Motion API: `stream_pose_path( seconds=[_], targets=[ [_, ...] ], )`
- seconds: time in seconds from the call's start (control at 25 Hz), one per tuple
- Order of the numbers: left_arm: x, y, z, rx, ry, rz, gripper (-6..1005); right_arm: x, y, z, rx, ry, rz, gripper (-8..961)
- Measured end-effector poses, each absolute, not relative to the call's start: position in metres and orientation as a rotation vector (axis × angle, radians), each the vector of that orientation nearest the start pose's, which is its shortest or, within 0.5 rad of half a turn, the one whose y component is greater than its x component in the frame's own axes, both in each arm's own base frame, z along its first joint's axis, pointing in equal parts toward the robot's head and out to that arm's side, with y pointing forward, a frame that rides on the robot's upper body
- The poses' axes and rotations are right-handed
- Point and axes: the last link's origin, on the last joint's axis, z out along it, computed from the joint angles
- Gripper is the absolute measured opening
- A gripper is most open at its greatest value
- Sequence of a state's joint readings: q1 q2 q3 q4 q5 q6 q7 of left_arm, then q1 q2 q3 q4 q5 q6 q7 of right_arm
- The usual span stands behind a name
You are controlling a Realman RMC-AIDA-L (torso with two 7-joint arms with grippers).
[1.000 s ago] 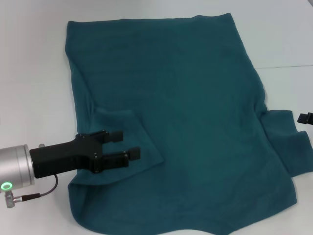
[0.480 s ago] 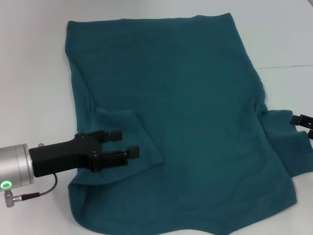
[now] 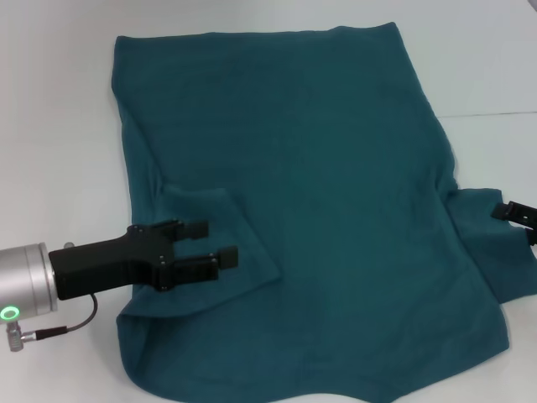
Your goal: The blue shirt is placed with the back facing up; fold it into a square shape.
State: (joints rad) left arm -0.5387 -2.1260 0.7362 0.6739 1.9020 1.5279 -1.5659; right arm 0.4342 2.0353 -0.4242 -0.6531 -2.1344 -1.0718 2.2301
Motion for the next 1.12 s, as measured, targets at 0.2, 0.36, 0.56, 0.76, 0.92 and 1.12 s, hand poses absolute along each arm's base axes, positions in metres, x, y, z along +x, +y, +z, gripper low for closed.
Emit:
stream_pose_path(
  seconds=[0.2,0.36,0.56,0.76,0.92,1.12],
  targets=[
    [-0.237,0.337,-0.014,-2.669,-0.850,-0.868,879,0.382,0.341,0.062,-1.604,1.745,0.707,880],
    [-0.237,0.337,-0.014,-2.667,-0.850,-0.868,879,0.380,0.343,0.058,-1.605,1.755,0.711,832],
    [-0.238,0.338,-0.011,-2.647,-0.856,-0.880,878,0.377,0.347,0.056,-1.590,1.744,0.749,772],
    [-0.240,0.337,-0.009,-2.630,-0.864,-0.894,878,0.377,0.345,0.055,-1.577,1.727,0.804,609],
    [-0.241,0.338,-0.008,-2.626,-0.864,-0.896,879,0.379,0.345,0.052,-1.577,1.731,0.806,357],
    [-0.240,0.339,-0.008,-2.623,-0.863,-0.895,879,0.378,0.346,0.051,-1.572,1.717,0.819,87]
  ],
)
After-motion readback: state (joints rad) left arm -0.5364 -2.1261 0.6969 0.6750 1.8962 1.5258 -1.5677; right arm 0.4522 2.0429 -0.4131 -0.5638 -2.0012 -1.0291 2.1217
